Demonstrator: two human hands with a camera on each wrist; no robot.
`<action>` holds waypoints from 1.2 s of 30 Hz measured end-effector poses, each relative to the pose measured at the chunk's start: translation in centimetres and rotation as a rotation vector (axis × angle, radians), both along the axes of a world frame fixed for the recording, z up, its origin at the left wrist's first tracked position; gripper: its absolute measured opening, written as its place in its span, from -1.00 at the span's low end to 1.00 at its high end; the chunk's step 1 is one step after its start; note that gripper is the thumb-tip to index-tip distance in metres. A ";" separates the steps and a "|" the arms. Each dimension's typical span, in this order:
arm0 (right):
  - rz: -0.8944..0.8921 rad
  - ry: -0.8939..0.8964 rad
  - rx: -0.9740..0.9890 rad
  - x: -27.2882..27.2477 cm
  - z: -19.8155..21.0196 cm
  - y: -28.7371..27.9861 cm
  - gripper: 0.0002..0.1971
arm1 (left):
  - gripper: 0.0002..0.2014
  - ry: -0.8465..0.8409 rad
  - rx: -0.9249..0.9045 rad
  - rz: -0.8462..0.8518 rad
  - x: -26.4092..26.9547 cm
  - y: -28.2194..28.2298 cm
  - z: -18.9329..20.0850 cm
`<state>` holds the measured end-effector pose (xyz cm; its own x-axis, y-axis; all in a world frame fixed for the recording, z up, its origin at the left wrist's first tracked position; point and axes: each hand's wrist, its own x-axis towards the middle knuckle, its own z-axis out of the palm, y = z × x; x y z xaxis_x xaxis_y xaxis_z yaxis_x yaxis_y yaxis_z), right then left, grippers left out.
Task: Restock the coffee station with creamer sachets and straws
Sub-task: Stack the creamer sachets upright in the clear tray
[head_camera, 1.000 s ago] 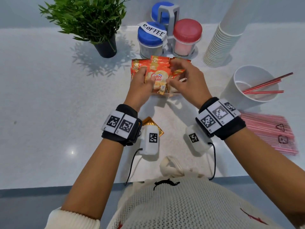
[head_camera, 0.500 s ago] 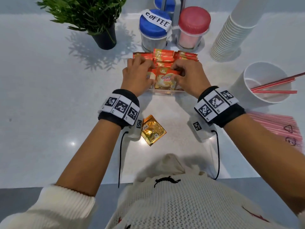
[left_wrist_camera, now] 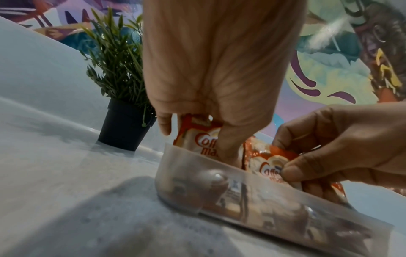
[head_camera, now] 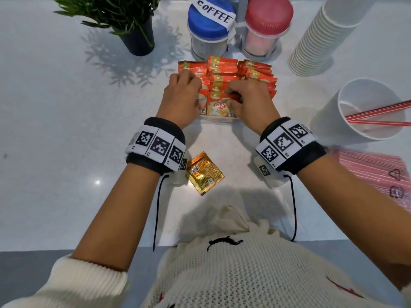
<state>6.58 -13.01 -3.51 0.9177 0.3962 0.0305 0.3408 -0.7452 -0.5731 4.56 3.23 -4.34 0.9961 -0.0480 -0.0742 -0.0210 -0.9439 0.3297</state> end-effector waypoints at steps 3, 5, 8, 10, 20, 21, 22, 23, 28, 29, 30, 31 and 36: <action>0.002 -0.010 0.001 -0.2 0.5 -0.1 -0.75 | -0.56 0.017 0.051 0.026 -0.1 -0.2 0.6; -0.025 -0.033 0.040 -0.3 1.1 -0.8 -0.70 | -0.48 0.044 0.060 0.052 -0.2 -0.3 0.9; -0.116 -0.094 0.066 0.1 1.9 -2.3 -0.69 | -0.39 0.069 0.033 0.082 -0.3 -0.6 1.5; -0.121 -0.106 -0.011 0.3 1.9 -3.2 -0.70 | -0.37 0.057 -0.013 0.077 -0.2 -1.1 2.0; -0.136 -0.069 -0.188 0.0 1.2 -3.6 -0.83 | -0.65 -0.070 -0.045 -0.126 0.2 -4.4 1.6; -0.149 -0.060 -0.197 0.0 1.2 -3.7 -0.84 | -0.67 -0.084 -0.023 -0.120 0.3 -4.4 1.3; -0.165 -0.046 -0.203 0.1 1.2 -3.9 -0.87 | -0.68 -0.098 -0.013 -0.111 0.4 -4.4 1.2; -0.184 -0.033 -0.208 0.1 1.3 -4.1 -0.89 | -0.68 -0.109 -0.008 -0.103 0.5 -4.3 1.1; -0.219 -0.012 -0.224 0.3 1.4 -4.6 -0.92 | -0.69 -0.120 0.041 -0.093 0.8 -4.0 0.9; -0.218 -0.012 -0.221 0.3 1.4 -4.6 -0.92 | -0.69 -0.117 0.047 -0.096 0.8 -4.0 0.9; -0.220 -0.015 -0.216 0.2 1.4 -4.5 -0.93 | -0.69 -0.114 0.051 -0.100 0.8 -4.1 0.8; -0.226 -0.024 -0.206 0.1 1.4 -4.5 -0.92 | -0.69 -0.109 0.051 -0.104 0.8 -4.1 0.8; -0.221 -0.126 -0.125 -0.9 1.7 -3.9 -0.75 | -0.63 -0.136 -0.027 -0.102 0.5 -3.9 1.2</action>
<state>5.64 -16.92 -1.77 0.9743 0.1945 0.1136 0.2248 -0.8716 -0.4356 5.01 -0.63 -3.17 0.9867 -0.1496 0.0640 -0.1625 -0.9254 0.3424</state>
